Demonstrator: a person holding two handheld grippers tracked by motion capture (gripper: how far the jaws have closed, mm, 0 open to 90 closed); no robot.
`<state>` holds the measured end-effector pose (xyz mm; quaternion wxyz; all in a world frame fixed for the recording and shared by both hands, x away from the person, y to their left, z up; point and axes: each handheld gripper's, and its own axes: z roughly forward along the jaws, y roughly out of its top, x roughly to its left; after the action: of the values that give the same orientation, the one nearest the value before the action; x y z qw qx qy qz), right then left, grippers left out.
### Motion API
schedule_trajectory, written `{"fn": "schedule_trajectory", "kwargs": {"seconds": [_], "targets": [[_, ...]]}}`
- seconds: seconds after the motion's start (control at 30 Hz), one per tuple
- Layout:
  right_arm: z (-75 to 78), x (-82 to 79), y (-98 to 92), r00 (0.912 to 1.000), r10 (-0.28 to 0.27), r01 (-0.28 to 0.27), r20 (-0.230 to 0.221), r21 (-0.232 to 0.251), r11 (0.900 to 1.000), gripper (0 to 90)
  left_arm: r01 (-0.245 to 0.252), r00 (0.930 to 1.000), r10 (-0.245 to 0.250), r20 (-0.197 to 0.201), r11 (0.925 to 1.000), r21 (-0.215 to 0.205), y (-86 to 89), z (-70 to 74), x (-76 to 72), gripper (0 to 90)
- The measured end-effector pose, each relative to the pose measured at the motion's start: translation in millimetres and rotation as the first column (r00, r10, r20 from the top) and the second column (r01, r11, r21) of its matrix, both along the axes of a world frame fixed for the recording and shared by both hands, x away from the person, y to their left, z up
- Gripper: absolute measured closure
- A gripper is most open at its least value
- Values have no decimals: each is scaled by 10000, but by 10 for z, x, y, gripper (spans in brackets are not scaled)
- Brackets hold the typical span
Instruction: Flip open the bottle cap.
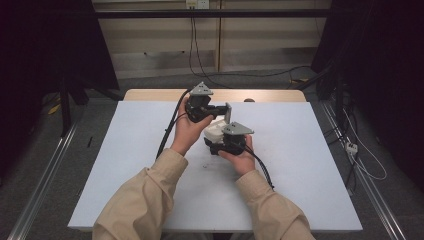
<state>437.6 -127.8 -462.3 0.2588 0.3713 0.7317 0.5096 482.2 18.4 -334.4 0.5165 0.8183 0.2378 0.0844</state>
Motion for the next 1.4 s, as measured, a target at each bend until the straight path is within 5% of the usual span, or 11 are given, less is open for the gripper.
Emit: {"fn": "schedule_trajectory", "kwargs": {"seconds": [1.4], "targets": [[0,8,-9,10000,19,-18,-64,83,10000,187,222,9994,-221,-251,9997,47,-183,-84,152,900]]}}
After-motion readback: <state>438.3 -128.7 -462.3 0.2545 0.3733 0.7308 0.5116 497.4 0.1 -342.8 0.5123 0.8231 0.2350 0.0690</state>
